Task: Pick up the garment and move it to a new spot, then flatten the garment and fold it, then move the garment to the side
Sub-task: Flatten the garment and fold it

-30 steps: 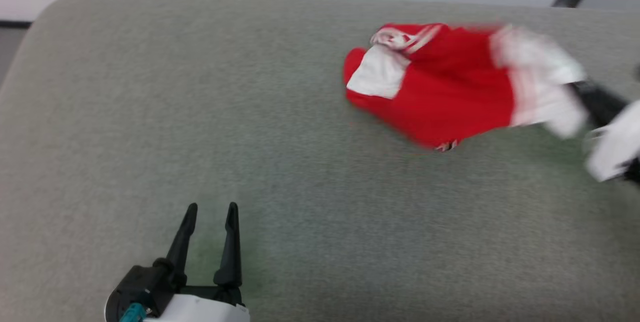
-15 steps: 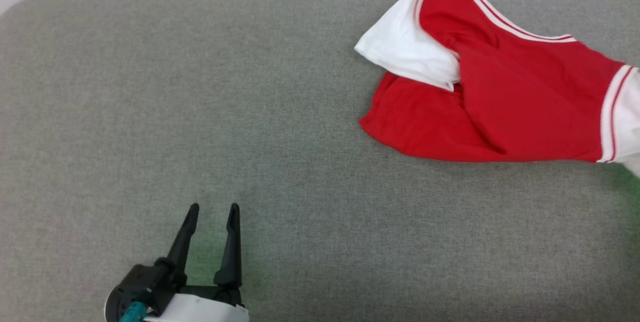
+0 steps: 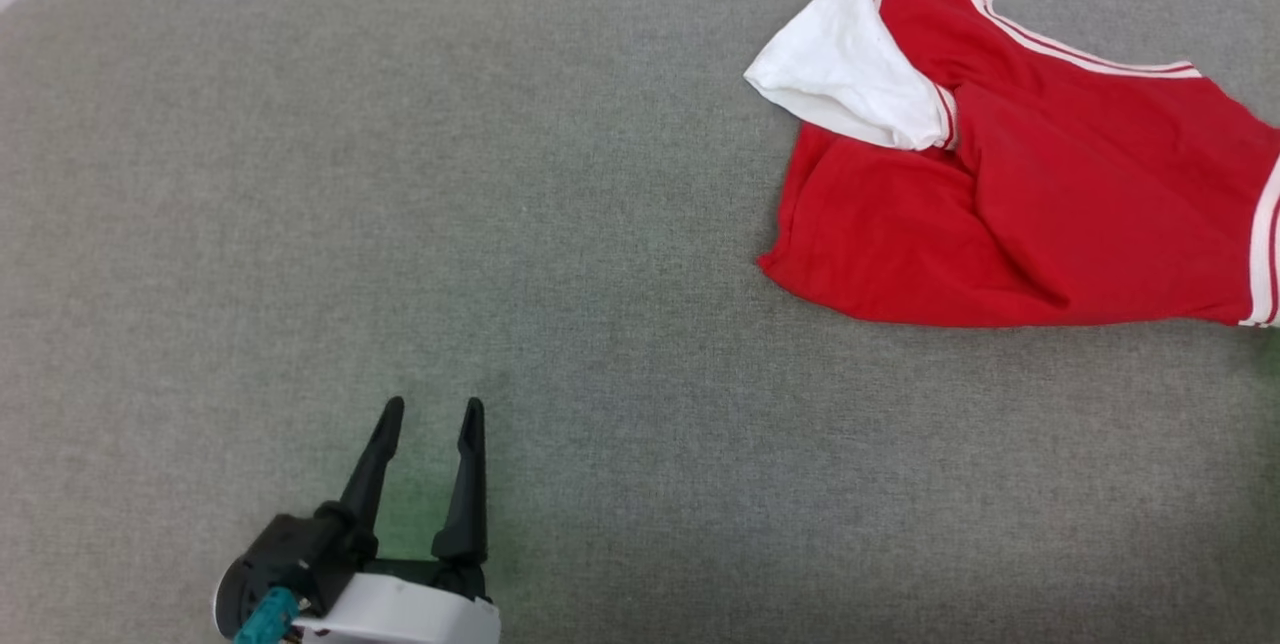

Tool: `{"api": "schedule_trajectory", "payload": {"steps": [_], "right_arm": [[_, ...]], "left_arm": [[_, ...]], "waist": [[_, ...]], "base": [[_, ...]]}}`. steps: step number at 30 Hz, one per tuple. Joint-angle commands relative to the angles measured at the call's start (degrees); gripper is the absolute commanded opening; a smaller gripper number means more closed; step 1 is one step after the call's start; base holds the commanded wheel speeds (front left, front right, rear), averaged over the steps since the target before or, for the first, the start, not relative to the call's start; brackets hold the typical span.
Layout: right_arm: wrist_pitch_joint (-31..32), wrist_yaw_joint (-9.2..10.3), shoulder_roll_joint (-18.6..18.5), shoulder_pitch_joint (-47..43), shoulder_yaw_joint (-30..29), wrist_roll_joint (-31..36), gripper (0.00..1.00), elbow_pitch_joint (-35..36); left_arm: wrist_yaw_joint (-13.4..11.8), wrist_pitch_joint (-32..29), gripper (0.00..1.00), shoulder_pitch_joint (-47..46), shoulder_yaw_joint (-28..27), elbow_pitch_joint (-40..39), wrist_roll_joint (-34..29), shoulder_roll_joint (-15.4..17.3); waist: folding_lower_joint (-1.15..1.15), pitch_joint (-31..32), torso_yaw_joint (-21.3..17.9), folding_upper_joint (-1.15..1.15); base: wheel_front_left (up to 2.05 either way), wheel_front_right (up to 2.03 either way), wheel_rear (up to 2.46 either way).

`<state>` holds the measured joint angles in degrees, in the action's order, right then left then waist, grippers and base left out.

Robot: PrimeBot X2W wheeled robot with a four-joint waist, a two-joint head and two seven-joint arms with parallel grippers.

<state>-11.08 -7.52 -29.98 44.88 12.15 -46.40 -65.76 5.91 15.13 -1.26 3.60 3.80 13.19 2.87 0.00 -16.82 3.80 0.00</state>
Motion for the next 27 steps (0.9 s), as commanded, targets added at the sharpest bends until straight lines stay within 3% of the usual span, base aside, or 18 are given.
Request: {"api": "schedule_trajectory", "payload": {"steps": [1,2,7,12,18,25,27], "right_arm": [[-0.81,0.06,-0.14,0.7,-0.2,0.63,0.37,-1.18],[-1.24,0.06,-0.12,0.82,-0.08,1.28,1.0,-1.75],[-2.95,0.06,0.57,0.8,0.18,3.3,1.0,-2.38],[-3.8,0.06,1.59,-2.05,1.32,4.95,1.0,2.45],[-4.14,0.06,4.29,-9.99,3.41,8.06,1.0,18.75],[-2.58,0.06,9.66,-21.77,4.59,13.43,1.0,39.62],[-1.18,0.07,10.9,-24.53,3.51,14.77,1.0,44.61]], "left_arm": [[0.28,0.02,1.0,-1.11,-0.17,0.31,0.15,0.03],[0.42,0.02,1.0,-1.34,-0.34,0.43,0.05,0.03],[1.09,0.02,1.0,-3.06,-2.18,-0.19,-0.34,0.05],[1.55,0.02,1.0,-6.78,-2.57,0.05,-0.01,2.22],[1.62,-1.5,1.0,-17.86,3.47,2.63,3.52,9.46],[1.62,-11.85,1.0,-38.29,12.48,9.36,13.67,17.43],[1.62,-15.52,1.0,-43.71,14.77,13.86,17.27,18.22]], "waist": [[0.0,0.28,-0.07,0.0],[0.0,0.5,-0.19,0.0],[0.0,1.79,-1.75,0.0],[0.0,2.84,-4.61,0.0],[0.0,3.27,-9.31,0.0],[0.0,0.99,-16.33,0.0],[0.0,-0.13,-18.55,0.0]], "base": [[0.0,0.0,0.0],[0.0,0.0,0.0],[0.0,0.0,0.0],[0.0,0.0,0.0],[0.0,0.0,0.0],[0.0,0.0,0.0],[0.0,0.0,0.0]]}}
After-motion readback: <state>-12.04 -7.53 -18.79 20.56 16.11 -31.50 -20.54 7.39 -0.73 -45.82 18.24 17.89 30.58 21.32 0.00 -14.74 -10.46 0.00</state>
